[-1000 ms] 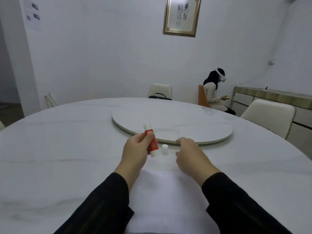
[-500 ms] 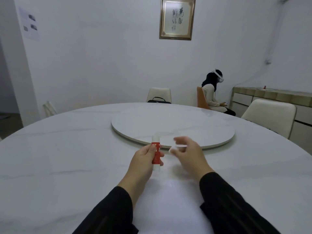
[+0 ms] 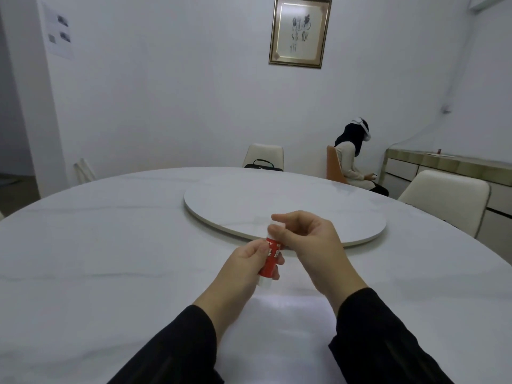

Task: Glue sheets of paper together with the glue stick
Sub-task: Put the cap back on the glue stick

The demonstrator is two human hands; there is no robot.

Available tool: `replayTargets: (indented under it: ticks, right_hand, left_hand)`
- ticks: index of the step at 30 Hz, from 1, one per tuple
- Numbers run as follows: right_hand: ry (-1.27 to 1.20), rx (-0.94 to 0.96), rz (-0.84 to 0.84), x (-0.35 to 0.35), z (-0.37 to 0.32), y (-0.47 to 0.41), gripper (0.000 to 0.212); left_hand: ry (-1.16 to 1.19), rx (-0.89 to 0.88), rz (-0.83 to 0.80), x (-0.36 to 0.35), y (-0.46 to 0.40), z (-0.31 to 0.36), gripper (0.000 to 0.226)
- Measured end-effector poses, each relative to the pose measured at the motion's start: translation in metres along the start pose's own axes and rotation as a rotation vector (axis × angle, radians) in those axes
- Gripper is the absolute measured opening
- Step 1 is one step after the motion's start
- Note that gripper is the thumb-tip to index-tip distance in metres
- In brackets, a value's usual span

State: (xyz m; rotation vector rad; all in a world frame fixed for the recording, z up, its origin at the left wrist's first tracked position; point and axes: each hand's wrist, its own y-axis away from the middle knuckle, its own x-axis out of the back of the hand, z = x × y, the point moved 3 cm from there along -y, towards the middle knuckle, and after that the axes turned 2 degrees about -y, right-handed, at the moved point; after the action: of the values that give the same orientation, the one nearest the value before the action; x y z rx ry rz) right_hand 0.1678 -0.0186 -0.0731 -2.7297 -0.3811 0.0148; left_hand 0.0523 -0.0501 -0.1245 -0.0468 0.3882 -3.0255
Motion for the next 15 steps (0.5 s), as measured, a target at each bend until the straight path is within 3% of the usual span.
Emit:
replayTargets:
  ticks: [3,7,10,15]
  right_hand:
    - [0.085,0.002,0.053,0.001,0.0,-0.002,0.017]
    - [-0.115,-0.056,-0.045,0.007,0.002,-0.002,0.015]
    - [-0.101,-0.032,0.006,0.003,0.008,0.0,0.015]
    - [-0.085,-0.053,0.062,-0.006,0.011,0.001,0.018]
  left_hand:
    - [0.024,-0.005,0.002,-0.003,-0.001,0.0,0.037]
    - [0.142,0.033,0.003,0.0,-0.003,-0.002,0.036]
    - [0.227,0.05,-0.037,-0.001,-0.002,-0.002,0.035]
    - [0.186,0.044,-0.078,-0.003,-0.001,-0.004,0.037]
